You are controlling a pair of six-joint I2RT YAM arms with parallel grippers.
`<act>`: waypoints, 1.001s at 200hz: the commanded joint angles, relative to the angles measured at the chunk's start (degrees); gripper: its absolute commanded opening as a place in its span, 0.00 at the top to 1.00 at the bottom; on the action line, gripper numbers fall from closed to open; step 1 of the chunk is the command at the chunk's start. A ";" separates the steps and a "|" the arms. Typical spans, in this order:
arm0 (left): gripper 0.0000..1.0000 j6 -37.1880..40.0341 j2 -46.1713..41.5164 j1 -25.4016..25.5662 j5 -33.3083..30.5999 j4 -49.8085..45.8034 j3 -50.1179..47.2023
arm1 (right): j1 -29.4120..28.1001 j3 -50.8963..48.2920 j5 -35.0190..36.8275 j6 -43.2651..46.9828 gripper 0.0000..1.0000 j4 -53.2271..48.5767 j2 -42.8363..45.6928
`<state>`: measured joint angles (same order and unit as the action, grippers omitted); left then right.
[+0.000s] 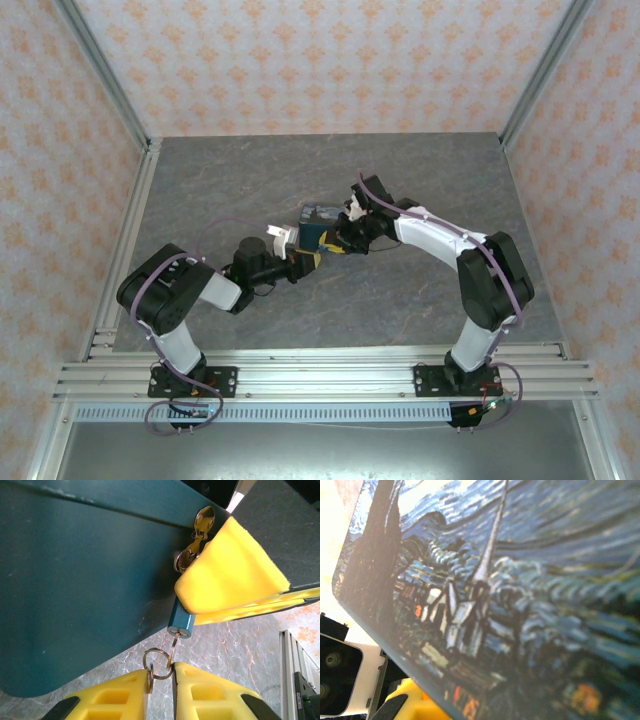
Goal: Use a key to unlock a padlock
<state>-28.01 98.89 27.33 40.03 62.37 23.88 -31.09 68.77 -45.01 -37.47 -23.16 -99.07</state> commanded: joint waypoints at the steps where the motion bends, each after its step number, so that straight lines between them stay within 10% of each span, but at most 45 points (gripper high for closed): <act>1: 0.80 0.86 -0.69 -0.35 -0.61 0.92 0.58 | -0.20 0.40 -1.25 0.12 1.00 -0.05 2.83; 200: 0.83 0.76 -0.55 -0.35 0.00 0.12 2.05 | -0.20 0.52 -1.29 0.01 1.00 -0.14 2.91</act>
<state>-28.03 98.89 27.33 40.07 62.26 25.89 -31.07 68.77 -45.01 -37.47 -23.16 -98.80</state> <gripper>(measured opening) 0.167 0.142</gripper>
